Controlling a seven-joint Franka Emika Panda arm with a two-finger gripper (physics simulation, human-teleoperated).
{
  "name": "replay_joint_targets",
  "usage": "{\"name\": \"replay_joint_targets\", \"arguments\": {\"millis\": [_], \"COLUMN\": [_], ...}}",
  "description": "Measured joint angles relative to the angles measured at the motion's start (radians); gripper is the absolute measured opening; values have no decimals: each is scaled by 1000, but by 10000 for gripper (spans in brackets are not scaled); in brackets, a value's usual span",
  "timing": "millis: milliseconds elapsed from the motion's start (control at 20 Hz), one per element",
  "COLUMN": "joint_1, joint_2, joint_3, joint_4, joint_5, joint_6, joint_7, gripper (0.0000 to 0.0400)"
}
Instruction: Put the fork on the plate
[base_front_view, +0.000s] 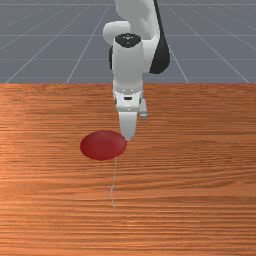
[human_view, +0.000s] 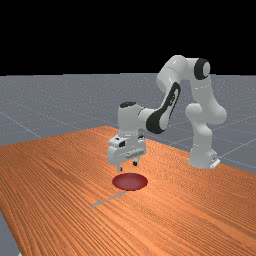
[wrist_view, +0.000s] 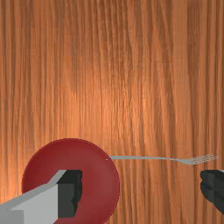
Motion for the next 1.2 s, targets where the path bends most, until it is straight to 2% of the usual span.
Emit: {"name": "replay_joint_targets", "arguments": {"millis": [50,100,150,200,250,300,350,400,450,500,600,750,950,1150,1200], "joint_1": [0,0,0,2,3,3,25,46,62,75,95,100,98,89,88], "joint_2": [0,0,0,-2,-4,-5,-66,-114,-142,-158,-166,-166,-26,124,171], "joint_3": [0,0,0,-2,-3,-4,-27,-45,-62,-78,-108,-129,-113,-102,-104], "joint_4": [0,0,0,-2,-3,-3,-63,-89,-100,-106,-106,-108,17,112,132], "joint_5": [0,0,0,4,7,9,24,45,68,94,157,215,277,317,320], "joint_6": [0,0,0,-2,-3,-4,-42,-80,-106,-124,-140,-135,-95,29,65], "joint_7": [0,0,0,18,29,35,222,405,583,758,1096,1320,1370,1372,1374], "gripper": [249,158,102,219,290,333,204,125,76,47,17,4,1,0,157]}}
